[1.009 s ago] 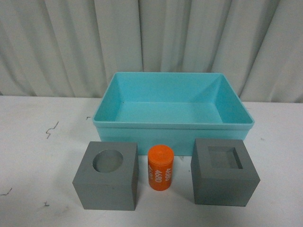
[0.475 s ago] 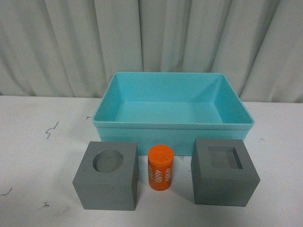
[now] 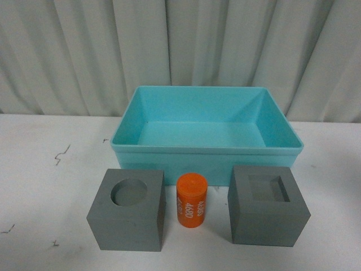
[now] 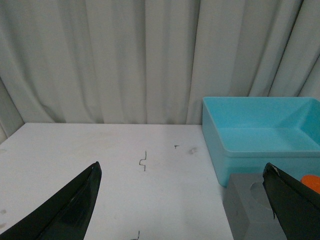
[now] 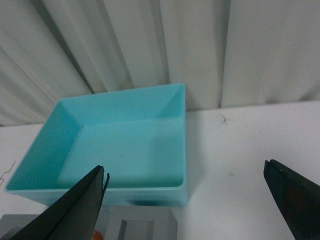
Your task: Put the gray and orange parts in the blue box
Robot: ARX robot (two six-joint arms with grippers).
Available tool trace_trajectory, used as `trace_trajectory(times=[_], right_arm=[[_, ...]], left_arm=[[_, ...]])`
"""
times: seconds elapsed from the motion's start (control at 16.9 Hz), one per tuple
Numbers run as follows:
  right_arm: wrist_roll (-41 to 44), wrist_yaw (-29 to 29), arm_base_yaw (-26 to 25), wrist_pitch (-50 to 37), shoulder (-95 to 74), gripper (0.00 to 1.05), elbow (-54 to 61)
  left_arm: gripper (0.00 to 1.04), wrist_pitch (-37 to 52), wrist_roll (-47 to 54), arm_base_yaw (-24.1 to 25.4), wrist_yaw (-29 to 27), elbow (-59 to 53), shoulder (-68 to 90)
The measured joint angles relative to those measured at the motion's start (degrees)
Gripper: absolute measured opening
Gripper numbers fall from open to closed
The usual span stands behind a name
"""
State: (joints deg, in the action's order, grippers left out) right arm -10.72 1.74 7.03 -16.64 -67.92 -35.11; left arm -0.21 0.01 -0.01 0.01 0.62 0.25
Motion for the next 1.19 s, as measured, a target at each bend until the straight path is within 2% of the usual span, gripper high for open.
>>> trace_trajectory(times=[0.18,0.36,0.59,1.19], right_arm=[[-4.7,4.4,0.0,12.0,-14.4,0.98,-14.6],[-5.5,5.5,1.2,18.0,-22.8,0.98,-18.5],[-7.0,7.5,4.6,17.5,-29.5,0.98,-15.8],[-9.4,8.7,6.1,16.1,-37.2,0.98,-16.0]], left_arm=[[0.98,0.0,0.0,0.0,0.0,0.0,0.0],[0.98,0.0,0.0,0.0,0.0,0.0,0.0],[0.98,0.0,0.0,0.0,0.0,0.0,0.0],[0.98,0.0,0.0,0.0,0.0,0.0,0.0]])
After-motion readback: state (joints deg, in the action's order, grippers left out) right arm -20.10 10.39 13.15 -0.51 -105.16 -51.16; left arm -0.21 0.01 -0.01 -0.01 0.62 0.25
